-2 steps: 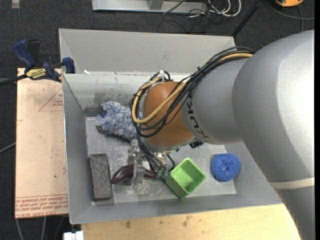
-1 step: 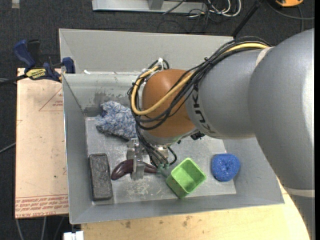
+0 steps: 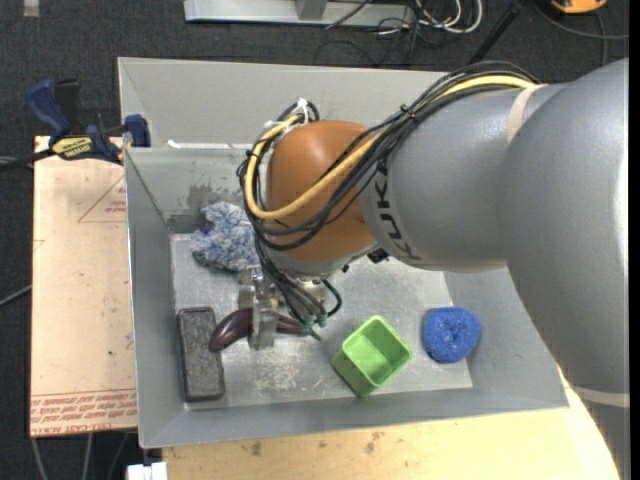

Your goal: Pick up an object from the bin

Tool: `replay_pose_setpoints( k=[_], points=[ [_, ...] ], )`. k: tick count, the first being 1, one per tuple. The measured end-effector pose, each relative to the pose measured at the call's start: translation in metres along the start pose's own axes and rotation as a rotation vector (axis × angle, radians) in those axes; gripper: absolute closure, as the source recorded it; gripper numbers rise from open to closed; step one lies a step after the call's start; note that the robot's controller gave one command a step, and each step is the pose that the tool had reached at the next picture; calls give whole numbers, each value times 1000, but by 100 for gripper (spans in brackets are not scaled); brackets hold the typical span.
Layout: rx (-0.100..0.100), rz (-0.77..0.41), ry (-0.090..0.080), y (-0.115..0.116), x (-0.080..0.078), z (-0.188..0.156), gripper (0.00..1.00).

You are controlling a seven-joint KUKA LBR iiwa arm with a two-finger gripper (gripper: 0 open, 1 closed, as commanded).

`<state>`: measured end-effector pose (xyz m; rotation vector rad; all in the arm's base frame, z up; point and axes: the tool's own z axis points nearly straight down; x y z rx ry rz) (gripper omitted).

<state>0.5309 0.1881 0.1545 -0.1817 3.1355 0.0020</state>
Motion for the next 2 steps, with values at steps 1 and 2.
replay_pose_setpoints(
  k=[1,2],
  points=[
    [0,0,0,0,0,0,100],
    [0,-48,-2,8,0,-88,100]
  ],
)
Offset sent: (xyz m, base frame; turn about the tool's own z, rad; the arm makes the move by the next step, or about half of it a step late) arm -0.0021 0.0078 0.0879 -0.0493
